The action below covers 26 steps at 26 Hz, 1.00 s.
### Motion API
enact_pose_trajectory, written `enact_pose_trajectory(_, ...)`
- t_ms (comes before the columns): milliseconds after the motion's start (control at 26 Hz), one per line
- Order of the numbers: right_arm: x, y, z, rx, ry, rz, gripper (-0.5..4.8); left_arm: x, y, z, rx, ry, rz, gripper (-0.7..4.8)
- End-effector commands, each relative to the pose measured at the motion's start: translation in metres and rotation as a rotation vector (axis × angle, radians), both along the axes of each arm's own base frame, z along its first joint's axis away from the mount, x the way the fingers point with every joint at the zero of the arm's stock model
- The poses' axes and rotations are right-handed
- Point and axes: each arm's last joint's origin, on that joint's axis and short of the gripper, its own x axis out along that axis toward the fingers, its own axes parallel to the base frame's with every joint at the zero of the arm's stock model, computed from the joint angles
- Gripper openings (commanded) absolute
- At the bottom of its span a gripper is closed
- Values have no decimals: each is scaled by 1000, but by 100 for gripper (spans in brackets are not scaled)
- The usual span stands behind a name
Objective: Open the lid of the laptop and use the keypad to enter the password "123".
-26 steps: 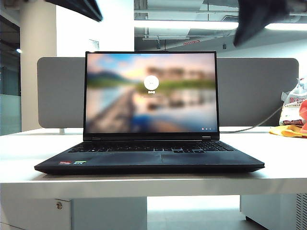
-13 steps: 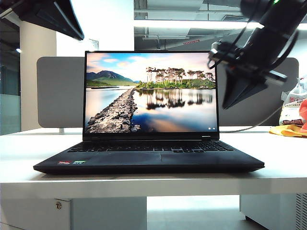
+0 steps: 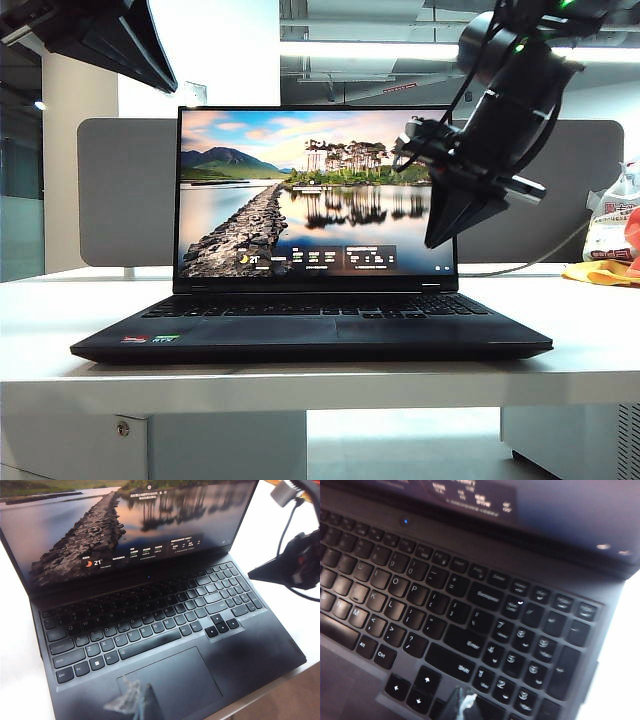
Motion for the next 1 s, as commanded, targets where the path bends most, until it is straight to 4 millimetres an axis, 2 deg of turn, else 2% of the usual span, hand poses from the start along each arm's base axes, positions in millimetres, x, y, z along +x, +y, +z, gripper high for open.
enact_pose_trajectory(38,8,8,-8,-15,33,13,-9,1,0,3,-15,-23,-1,-6)
enact_pose_trajectory(154,8,9,-13,-30,58,12,-9,-3,-3,6,-98,16,-128,-6)
enact_pose_trajectory(231,6,8,-15,-44,85,11,-9,-10,-1,18,-132,20,-179,-6)
enact_pose_trajectory(346,5,8,-15,-52,91,13,-9,-29,10,58,-96,11,-229,-6)
enact_pose_trajectory(423,5,8,-16,-52,96,10,-9,-34,13,68,-81,26,-241,-6)
enact_pose_trajectory(577,4,8,-19,-59,120,11,-9,-37,13,65,-81,75,-278,-6)
enact_pose_trajectory(731,7,12,-33,-70,155,18,-9,-37,12,65,-89,81,-296,-6)
enact_pose_trajectory(1000,11,18,-40,-63,142,22,-9,-37,12,65,-88,82,-296,-6)
